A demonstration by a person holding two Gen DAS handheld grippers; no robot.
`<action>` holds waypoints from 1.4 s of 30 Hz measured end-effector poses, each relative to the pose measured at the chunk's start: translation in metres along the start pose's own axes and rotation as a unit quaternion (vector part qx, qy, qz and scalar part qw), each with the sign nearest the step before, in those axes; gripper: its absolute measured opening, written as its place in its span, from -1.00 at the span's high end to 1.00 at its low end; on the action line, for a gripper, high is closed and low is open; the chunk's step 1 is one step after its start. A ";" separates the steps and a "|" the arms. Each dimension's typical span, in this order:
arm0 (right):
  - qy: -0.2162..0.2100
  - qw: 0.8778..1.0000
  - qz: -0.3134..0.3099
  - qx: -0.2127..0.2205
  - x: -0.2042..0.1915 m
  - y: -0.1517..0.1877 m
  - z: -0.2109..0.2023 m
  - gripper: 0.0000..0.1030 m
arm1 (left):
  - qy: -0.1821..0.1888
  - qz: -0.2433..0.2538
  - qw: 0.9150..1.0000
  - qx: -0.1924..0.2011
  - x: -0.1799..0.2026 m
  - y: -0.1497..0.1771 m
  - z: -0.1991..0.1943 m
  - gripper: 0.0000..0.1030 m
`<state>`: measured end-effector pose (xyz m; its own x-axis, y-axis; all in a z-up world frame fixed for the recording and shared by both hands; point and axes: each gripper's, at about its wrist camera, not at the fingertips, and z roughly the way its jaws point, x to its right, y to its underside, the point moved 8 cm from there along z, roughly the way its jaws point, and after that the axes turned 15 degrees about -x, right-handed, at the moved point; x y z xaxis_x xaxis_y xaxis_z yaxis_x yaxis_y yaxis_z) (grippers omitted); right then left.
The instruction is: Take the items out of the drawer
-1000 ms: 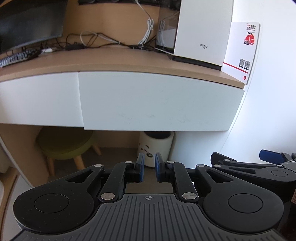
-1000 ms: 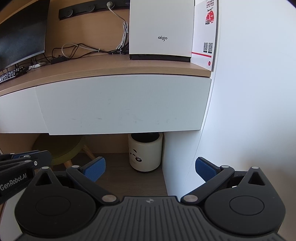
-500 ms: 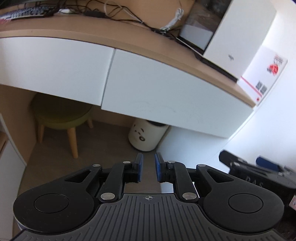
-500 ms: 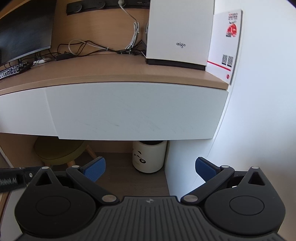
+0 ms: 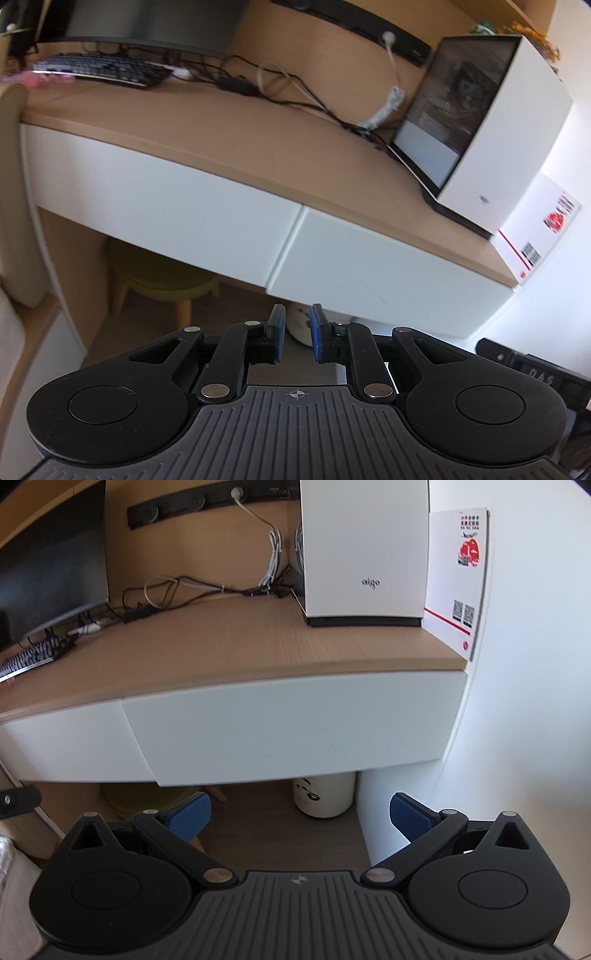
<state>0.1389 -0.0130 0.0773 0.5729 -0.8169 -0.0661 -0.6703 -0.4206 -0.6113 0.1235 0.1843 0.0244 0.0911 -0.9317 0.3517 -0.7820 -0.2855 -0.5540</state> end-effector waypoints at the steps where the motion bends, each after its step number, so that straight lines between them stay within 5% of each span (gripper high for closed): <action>1: -0.004 1.000 0.001 0.000 -0.002 -0.004 0.000 -1.00 | -0.003 -0.006 1.000 -0.001 -0.002 -0.003 -0.003 0.69; 7: -0.032 0.999 0.001 0.006 -0.011 -0.037 -0.004 -1.00 | 0.008 -0.049 0.999 -0.011 0.003 -0.017 -0.003 0.69; 15: -0.032 0.997 -0.065 0.039 -0.009 -0.080 0.010 -1.00 | -0.014 0.000 1.000 0.017 0.037 -0.073 0.022 0.69; 23: -0.019 0.986 -0.160 0.031 -0.009 -0.095 0.043 -1.00 | -0.016 -0.034 0.999 -0.037 0.038 -0.117 0.090 0.69; 28: -0.027 0.985 -0.169 -0.007 -0.006 -0.102 0.071 -1.00 | -0.033 -0.032 0.996 -0.083 0.032 -0.133 0.116 0.68; 42: -0.059 0.980 -0.186 -0.046 -0.027 -0.107 0.100 -1.00 | -0.043 -0.019 0.991 -0.128 0.028 -0.141 0.143 0.68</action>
<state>0.2426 0.0936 0.0652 0.8329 -0.5507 0.0539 -0.4409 -0.7194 -0.5367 0.3250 0.1669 0.0042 0.1662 -0.9402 0.2974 -0.9072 -0.2640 -0.3276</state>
